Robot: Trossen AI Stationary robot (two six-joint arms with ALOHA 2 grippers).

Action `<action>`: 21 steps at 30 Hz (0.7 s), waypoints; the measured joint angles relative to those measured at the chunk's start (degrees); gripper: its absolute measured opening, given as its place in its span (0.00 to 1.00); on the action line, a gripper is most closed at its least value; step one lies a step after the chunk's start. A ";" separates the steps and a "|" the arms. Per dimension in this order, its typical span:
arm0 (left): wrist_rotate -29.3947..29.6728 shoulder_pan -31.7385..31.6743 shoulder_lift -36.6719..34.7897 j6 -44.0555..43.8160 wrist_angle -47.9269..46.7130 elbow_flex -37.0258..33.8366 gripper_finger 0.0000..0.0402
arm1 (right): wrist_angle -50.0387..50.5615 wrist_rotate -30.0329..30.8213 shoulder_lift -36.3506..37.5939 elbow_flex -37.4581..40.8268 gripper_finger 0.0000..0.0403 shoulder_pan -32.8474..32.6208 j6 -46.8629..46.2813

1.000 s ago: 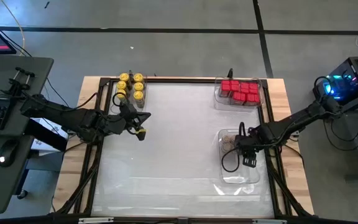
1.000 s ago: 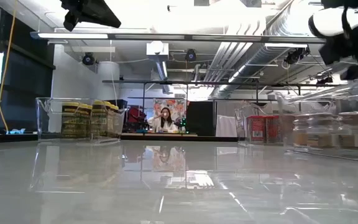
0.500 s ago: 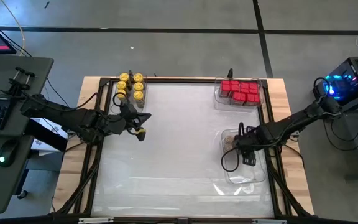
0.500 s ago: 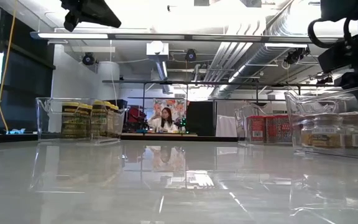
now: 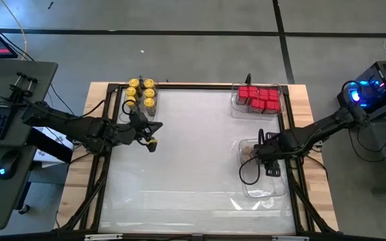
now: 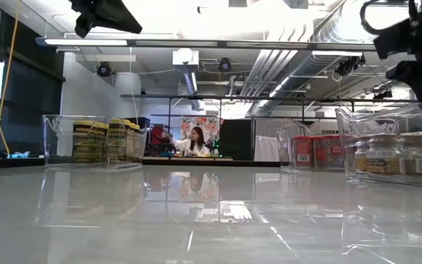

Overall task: Sort spices by type
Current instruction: Put the brown seasoning bottle into the bottom transparent bin

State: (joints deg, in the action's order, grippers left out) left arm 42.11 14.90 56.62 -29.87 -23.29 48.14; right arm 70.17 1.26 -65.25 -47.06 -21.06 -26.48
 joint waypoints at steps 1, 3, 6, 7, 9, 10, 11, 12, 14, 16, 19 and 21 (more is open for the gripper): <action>0.02 0.00 0.00 -0.02 -0.13 0.00 0.00 | -0.15 -0.02 0.01 -0.59 0.67 0.00 -0.06; 0.00 0.00 0.00 -0.05 -0.73 0.02 0.00 | -1.20 -0.21 0.00 -0.88 0.60 0.00 -0.48; 0.01 0.22 0.00 -1.01 -1.65 0.01 0.00 | -3.82 -0.24 0.00 -0.43 0.39 -0.39 -0.46; -0.01 0.28 0.00 -1.41 -1.88 0.02 0.00 | -3.89 -0.28 0.00 0.05 0.29 -0.46 -0.46; 0.00 0.45 0.00 -1.91 -2.44 0.02 0.00 | -3.31 -1.10 -0.02 0.93 0.09 -0.48 -0.45; -0.01 0.61 0.00 -2.03 -2.61 0.02 0.00 | -3.25 -1.65 0.00 1.36 0.05 -0.48 -0.50; 0.00 0.68 0.00 -2.02 -2.60 0.02 0.00 | -3.20 -1.82 -0.02 1.86 0.05 -0.48 -0.93; 0.00 0.70 0.00 -2.01 -2.60 0.02 0.00 | -3.13 -1.86 -0.02 2.38 0.05 -0.48 -1.66; 0.00 0.70 0.00 -2.03 -2.60 0.02 0.00 | -3.78 -2.48 -0.02 3.50 0.04 -0.46 -1.94; 0.00 0.70 0.00 -2.01 -2.60 0.02 0.00 | -5.04 -3.46 -0.02 4.54 0.01 -0.48 -1.71; 0.00 0.68 0.00 -2.03 -2.60 0.02 0.00 | -5.94 -2.43 0.00 5.08 0.02 -0.48 -2.27; 0.02 0.68 0.00 -2.09 -2.60 0.02 0.00 | -5.49 -1.00 0.00 5.08 0.01 -0.48 -2.34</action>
State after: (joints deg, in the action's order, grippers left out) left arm 42.13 15.57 56.62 -31.95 -25.89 48.16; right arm 64.68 0.26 -65.25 -41.98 -21.54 -28.82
